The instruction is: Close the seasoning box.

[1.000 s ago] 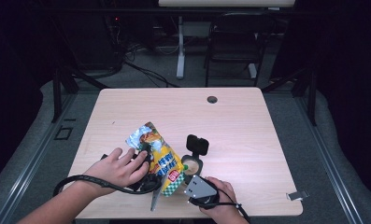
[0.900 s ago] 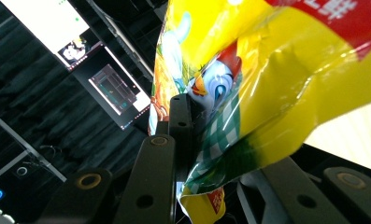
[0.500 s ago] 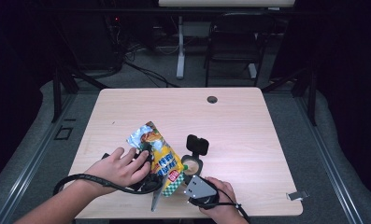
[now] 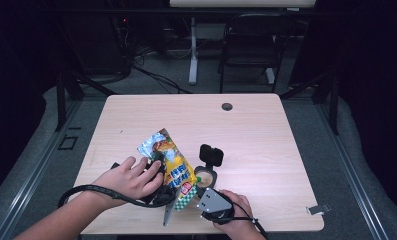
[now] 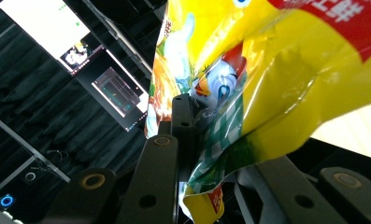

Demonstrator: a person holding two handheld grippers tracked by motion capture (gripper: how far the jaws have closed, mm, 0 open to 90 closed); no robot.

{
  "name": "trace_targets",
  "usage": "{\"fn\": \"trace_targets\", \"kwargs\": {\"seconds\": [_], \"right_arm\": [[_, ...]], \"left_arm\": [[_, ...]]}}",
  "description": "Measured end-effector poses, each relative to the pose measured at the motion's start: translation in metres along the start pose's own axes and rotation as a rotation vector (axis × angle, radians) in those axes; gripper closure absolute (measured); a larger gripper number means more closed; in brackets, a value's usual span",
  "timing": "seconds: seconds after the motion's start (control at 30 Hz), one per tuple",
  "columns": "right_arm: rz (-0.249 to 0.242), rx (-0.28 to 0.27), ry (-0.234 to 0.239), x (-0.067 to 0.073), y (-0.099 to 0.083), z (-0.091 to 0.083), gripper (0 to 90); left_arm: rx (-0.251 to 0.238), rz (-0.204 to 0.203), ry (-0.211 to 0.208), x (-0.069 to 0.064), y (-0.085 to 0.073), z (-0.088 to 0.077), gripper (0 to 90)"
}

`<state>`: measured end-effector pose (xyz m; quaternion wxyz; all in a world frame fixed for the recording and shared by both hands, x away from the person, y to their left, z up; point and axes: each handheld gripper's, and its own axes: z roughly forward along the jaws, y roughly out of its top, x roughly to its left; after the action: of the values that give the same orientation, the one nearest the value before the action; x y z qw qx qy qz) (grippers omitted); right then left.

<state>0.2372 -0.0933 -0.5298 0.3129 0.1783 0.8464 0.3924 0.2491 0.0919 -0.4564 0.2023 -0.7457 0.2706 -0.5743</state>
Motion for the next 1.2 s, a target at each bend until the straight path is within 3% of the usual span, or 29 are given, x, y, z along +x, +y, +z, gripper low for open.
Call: {"fn": "trace_targets", "kwargs": {"seconds": [1.2], "right_arm": [[0.026, -0.009, 0.014, -0.0007, 0.0, 0.002, 89.3]], "left_arm": [[-0.001, 0.013, -0.019, 0.0091, -0.0015, -0.0014, 84.1]]}}
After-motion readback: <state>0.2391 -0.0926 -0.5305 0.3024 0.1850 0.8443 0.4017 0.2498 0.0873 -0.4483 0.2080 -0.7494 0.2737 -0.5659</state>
